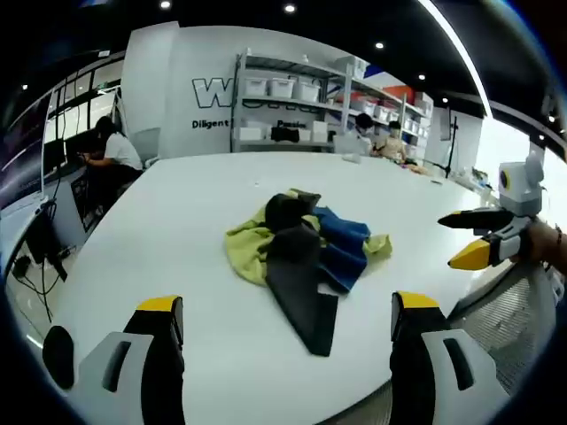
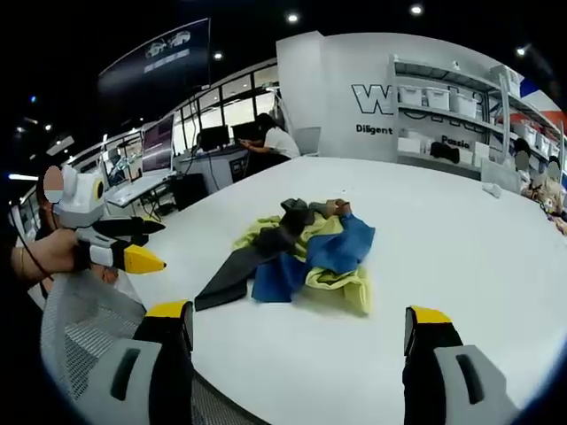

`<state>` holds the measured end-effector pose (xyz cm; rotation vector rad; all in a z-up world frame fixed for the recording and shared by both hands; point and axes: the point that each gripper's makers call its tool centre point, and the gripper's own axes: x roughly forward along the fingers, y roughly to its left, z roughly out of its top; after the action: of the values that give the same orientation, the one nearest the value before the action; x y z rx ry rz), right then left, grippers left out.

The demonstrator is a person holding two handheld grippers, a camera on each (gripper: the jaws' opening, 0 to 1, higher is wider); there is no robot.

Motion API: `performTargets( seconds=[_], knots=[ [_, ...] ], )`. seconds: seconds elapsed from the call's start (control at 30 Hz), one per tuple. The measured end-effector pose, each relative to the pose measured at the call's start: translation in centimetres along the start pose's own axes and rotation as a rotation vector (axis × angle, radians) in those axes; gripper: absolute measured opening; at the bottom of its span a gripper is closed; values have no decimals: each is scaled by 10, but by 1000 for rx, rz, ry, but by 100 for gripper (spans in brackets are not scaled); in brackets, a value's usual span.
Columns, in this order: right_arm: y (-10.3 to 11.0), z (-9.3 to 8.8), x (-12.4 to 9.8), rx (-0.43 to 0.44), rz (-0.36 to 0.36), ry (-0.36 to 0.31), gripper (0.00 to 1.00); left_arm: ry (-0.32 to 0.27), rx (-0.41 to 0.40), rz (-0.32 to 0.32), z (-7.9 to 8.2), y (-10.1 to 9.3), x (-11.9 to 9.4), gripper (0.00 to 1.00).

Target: Fold the garment on the visible template until the final outline fits inside the template.

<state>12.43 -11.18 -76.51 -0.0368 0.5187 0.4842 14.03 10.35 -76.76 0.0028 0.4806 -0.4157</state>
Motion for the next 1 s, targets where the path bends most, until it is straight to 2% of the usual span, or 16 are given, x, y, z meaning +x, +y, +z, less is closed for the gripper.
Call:
performTargets(
  seconds=[1.0],
  knots=[
    [-6,0,-1,15,-18,0,99,7,4,-4,-2,-2,1,93]
  ],
)
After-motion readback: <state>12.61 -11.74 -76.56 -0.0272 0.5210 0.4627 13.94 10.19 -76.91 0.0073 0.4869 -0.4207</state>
